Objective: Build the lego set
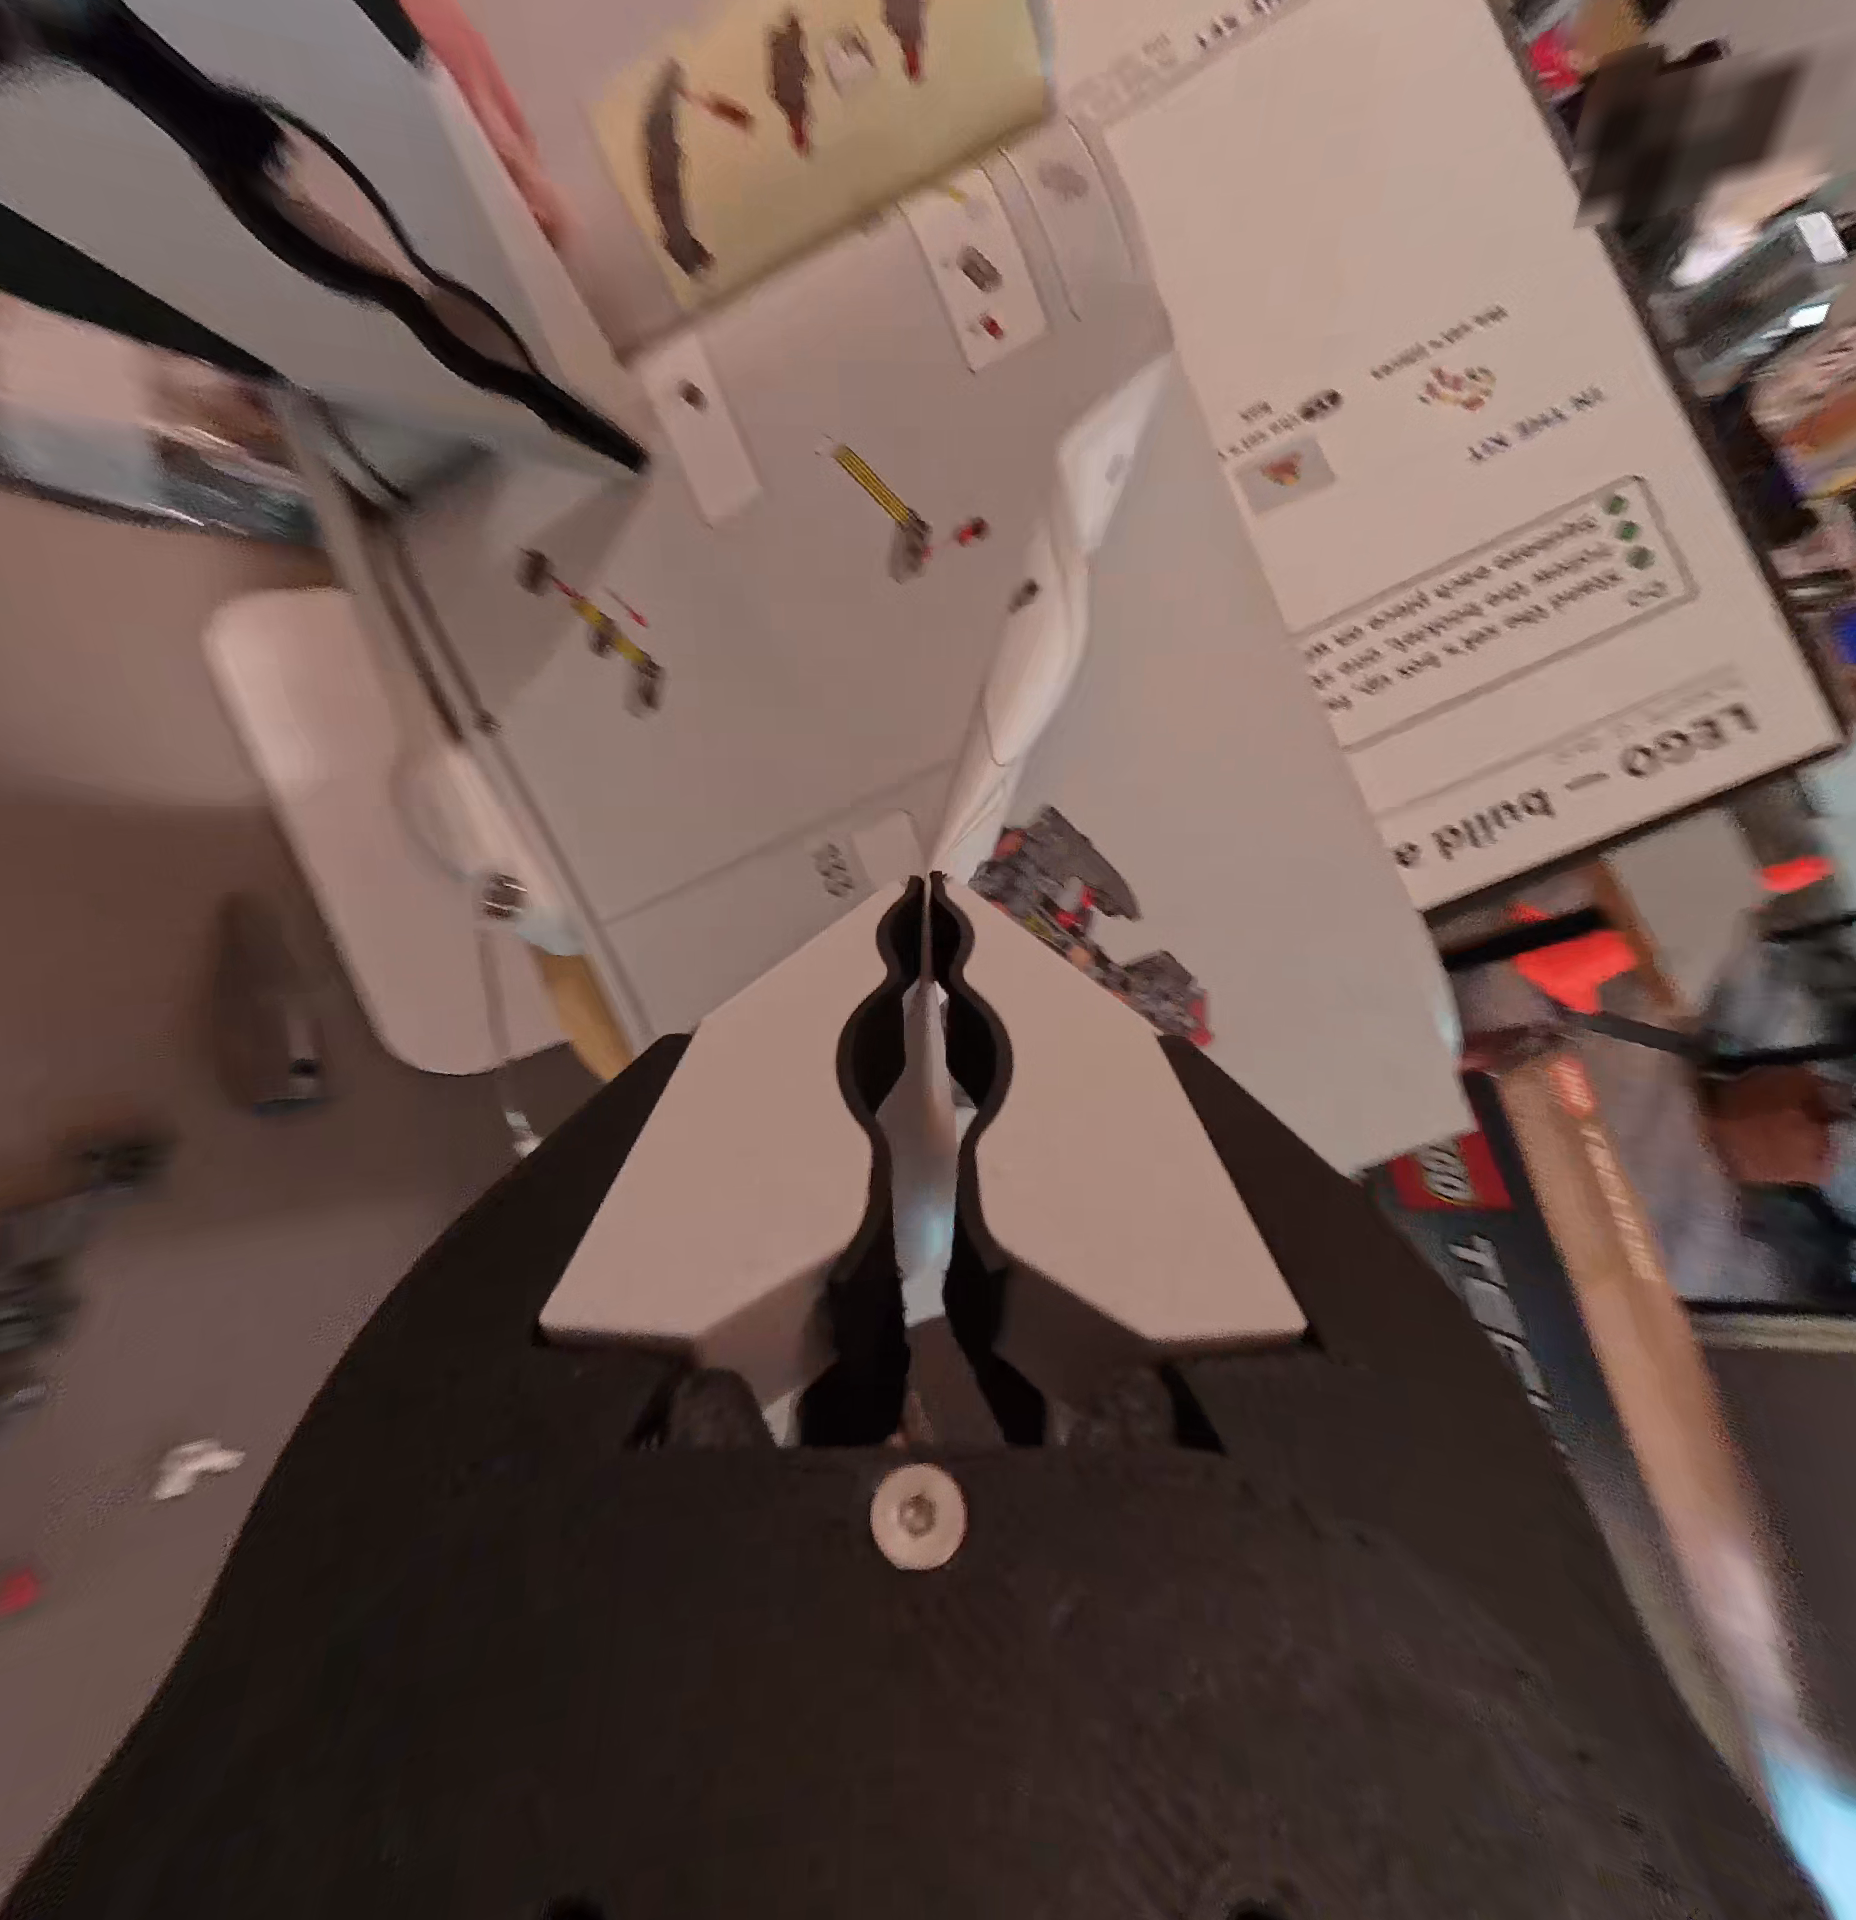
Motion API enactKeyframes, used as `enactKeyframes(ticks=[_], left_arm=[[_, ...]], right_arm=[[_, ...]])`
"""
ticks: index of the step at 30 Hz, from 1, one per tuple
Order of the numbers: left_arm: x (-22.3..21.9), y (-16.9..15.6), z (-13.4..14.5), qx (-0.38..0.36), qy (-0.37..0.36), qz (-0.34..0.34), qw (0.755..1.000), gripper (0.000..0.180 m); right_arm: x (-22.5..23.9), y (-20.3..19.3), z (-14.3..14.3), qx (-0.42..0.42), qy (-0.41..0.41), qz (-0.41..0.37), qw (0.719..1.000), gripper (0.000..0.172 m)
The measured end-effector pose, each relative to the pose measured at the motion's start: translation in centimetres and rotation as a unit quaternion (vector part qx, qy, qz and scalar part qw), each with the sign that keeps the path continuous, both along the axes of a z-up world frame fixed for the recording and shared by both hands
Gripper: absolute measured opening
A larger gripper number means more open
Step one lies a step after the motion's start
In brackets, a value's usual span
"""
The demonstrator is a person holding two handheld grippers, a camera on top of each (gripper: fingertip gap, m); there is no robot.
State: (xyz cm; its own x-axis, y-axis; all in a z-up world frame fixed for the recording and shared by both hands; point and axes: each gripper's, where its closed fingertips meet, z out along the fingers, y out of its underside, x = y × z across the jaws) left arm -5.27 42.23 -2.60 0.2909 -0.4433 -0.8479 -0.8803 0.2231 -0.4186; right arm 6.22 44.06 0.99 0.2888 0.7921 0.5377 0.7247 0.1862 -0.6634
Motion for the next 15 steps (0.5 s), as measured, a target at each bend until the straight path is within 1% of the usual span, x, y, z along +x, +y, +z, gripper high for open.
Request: enactKeyframes(ticks=[2,3,4,5,6,7,9,11,13,15], left_arm=[[0.0,-0.3,0.0,0.0,-0.009,-0.005,1.0,0.0],[-0.1,-0.5,0.0,0.0,-0.016,-0.006,1.0,0.003],[-0.1,-0.9,0.1,-0.002,-0.026,-0.01,1.0,0.007],[-0.1,-1.4,0.0,-0.011,-0.036,-0.018,0.999,0.016],[-0.3,-2.0,-0.3,-0.026,-0.046,-0.02,0.998,0.025],[-0.5,-2.7,-0.2,-0.036,-0.059,-0.021,0.997,0.029],[-0.9,-4.6,0.5,-0.047,-0.097,-0.038,0.993,0.029],[-1.8,-6.7,1.9,-0.053,-0.14,-0.05,0.987,0.033],[-2.4,-9.1,3.2,-0.082,-0.193,-0.07,0.975,0.045],[-2.2,-11.6,3.8,-0.126,-0.234,-0.091,0.96,0.056]], right_arm=[[-1.5,-2.4,0.7,-0.065,0.029,0.037,0.997,0.0],[-2.5,-3.5,1.4,-0.088,0.049,0.052,0.994,0.0],[-3.4,-4.2,2.2,-0.104,0.069,0.062,0.99,0.0],[-4.3,-4.8,3.0,-0.113,0.087,0.069,0.987,0.0],[-5.3,-5.2,3.6,-0.117,0.101,0.074,0.985,0.0],[-6.2,-5.6,4.0,-0.119,0.107,0.08,0.984,0.0],[-7.9,-5.8,4.3,-0.109,0.106,0.08,0.985,0.0],[-9.6,-6.0,4.4,-0.096,0.103,0.081,0.987,0.0],[-11.3,-6.2,4.7,-0.089,0.112,0.082,0.986,0.0],[-13.0,-6.5,5.0,-0.087,0.121,0.083,0.985,0.0]])
